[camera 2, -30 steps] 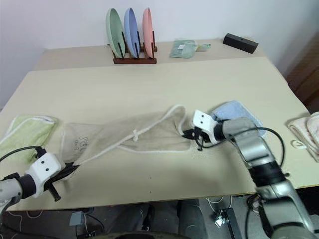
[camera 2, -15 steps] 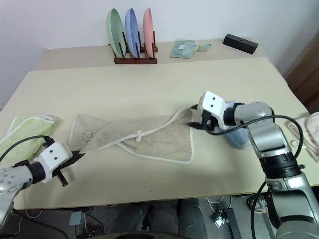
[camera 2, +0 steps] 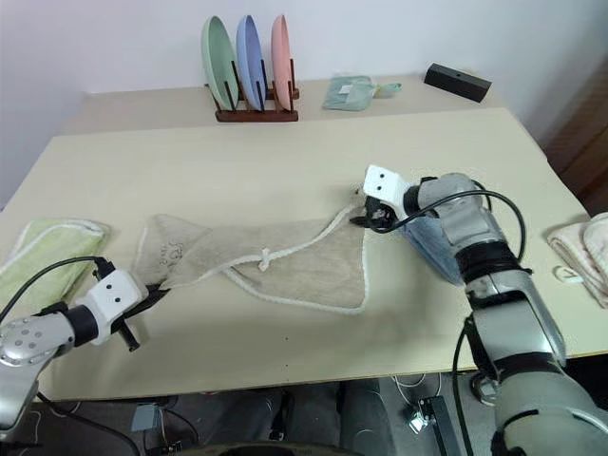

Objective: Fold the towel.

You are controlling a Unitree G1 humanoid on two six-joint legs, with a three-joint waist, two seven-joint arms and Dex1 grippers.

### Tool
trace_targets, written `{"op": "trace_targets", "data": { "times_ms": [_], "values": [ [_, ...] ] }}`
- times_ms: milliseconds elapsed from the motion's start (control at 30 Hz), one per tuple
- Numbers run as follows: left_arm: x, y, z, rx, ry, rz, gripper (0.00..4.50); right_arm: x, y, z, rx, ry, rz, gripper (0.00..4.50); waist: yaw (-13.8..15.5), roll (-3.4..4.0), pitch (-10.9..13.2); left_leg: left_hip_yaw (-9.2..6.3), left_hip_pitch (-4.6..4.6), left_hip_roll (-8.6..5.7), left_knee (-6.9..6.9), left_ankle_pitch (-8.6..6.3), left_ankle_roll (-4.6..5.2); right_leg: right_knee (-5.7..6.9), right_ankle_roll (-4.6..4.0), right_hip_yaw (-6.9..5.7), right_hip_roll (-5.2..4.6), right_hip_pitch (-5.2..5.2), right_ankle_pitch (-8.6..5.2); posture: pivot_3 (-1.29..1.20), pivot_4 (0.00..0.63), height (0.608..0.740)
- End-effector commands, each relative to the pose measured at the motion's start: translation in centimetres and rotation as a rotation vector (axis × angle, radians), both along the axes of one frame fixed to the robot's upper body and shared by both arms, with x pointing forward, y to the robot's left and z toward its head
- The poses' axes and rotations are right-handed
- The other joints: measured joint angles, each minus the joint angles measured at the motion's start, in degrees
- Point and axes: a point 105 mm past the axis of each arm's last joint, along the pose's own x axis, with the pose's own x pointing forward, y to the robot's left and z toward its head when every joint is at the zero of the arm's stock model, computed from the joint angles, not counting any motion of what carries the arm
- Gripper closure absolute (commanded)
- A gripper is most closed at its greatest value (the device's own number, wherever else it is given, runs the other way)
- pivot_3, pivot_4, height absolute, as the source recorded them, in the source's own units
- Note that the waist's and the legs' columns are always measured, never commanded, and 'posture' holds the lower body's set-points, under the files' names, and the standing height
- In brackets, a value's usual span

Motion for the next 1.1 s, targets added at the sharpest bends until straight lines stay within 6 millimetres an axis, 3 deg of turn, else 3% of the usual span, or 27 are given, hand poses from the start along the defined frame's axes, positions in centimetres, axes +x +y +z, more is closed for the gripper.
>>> {"op": "trace_targets", "data": {
  "times_ms": [33,100,267,400,500,667,733,800,867,933,1000,1100],
  "values": [
    [-0.2,-0.3,0.5,0.004,-0.021,-0.009,4.5,0.4,0.9,1.4,-0.029,-0.048,0.066,1.46,0.08,0.0,0.0,-0.03,0.0,0.0,0.0,0.0,0.0,0.01,0.0,0.0,0.01,0.0,0.0,0.0,0.15,0.74],
    [-0.4,-0.4,0.5,0.004,-0.023,-0.005,4.5,0.4,1.1,1.6,-0.022,-0.053,0.08,2.05,0.18,0.0,0.0,-0.03,-0.01,0.0,0.0,0.0,0.0,0.0,0.0,0.0,0.01,0.0,0.0,0.0,0.15,0.74],
    [-0.6,-0.2,0.6,0.0,-0.024,0.013,4.5,-0.5,0.7,2.3,-0.038,-0.07,0.136,4.42,0.01,0.01,0.01,-0.03,-0.01,0.0,-0.01,0.0,0.0,-0.01,0.0,0.0,0.01,0.0,0.0,0.0,0.15,0.74],
    [0.1,0.7,1.7,-0.026,-0.068,0.057,4.5,-0.8,0.0,3.5,-0.054,-0.133,0.13,4.42,0.06,0.02,0.01,-0.03,0.0,0.0,-0.01,0.0,0.0,0.01,0.0,0.0,0.01,0.0,0.0,0.0,0.15,0.74],
    [2.4,2.0,4.4,-0.067,-0.192,0.136,4.5,-0.1,-0.6,5.3,-0.056,-0.227,0.085,4.42,0.32,0.02,0.01,-0.04,0.0,0.0,0.0,0.01,-0.02,0.05,0.0,0.0,0.02,-0.01,0.0,0.0,0.15,0.74],
    [8.9,4.8,12.6,-0.117,-0.525,0.335,4.5,2.6,-1.2,11.4,-0.024,-0.517,-0.065,4.42,0.33,-0.05,0.07,-0.2,-0.1,-0.03,0.06,0.15,-0.26,0.12,-0.08,-0.06,0.04,-0.07,0.16,0.0,0.15,0.74],
    [11.1,5.5,17.1,-0.135,-0.666,0.393,4.5,3.5,-1.3,15.1,0.008,-0.664,-0.137,4.42,0.14,-0.06,0.08,-0.16,-0.12,-0.03,0.06,0.18,-0.3,0.11,-0.1,-0.05,0.04,-0.13,0.22,0.0,0.15,0.74],
    [12.2,6.0,21.8,-0.187,-0.801,0.443,4.5,3.7,-1.5,18.8,0.034,-0.803,-0.191,4.42,-0.42,-0.19,0.06,-0.15,-0.36,0.01,0.1,0.22,-0.35,0.13,-0.13,-0.04,0.09,-0.4,0.25,0.0,0.15,0.74],
    [12.4,6.5,25.1,-0.243,-0.89,0.463,4.5,3.3,-1.1,21.5,0.084,-0.883,-0.184,4.42,-1.1,-0.21,0.05,-0.13,-0.93,-0.01,0.16,0.23,-0.35,0.23,-0.12,-0.04,0.06,-1.03,0.26,0.0,0.15,0.74],
    [12.4,6.7,26.2,-0.262,-0.915,0.456,4.5,2.8,-0.7,22.6,0.118,-0.91,-0.162,4.42,-1.61,-0.21,0.04,-0.12,-1.05,-0.01,0.09,0.23,-0.34,0.21,-0.11,-0.05,0.07,-1.18,0.26,0.0,0.15,0.74],
    [12.3,6.4,25.8,-0.229,-0.886,0.411,4.5,2.3,-0.3,22.5,0.124,-0.896,-0.111,4.42,-2.54,-0.21,0.04,-0.13,-0.99,-0.02,0.01,0.22,-0.33,0.17,-0.11,-0.05,0.07,-1.19,0.26,0.0,0.15,0.74],
    [11.3,5.4,21.8,-0.171,-0.739,0.285,4.5,1.2,0.6,19.8,0.111,-0.785,0.013,4.42,-3.61,-0.18,0.02,-0.13,-1.0,-0.03,-0.03,0.2,-0.28,0.09,-0.09,-0.04,0.07,-1.23,0.27,0.0,0.15,0.74]
  ]
}}
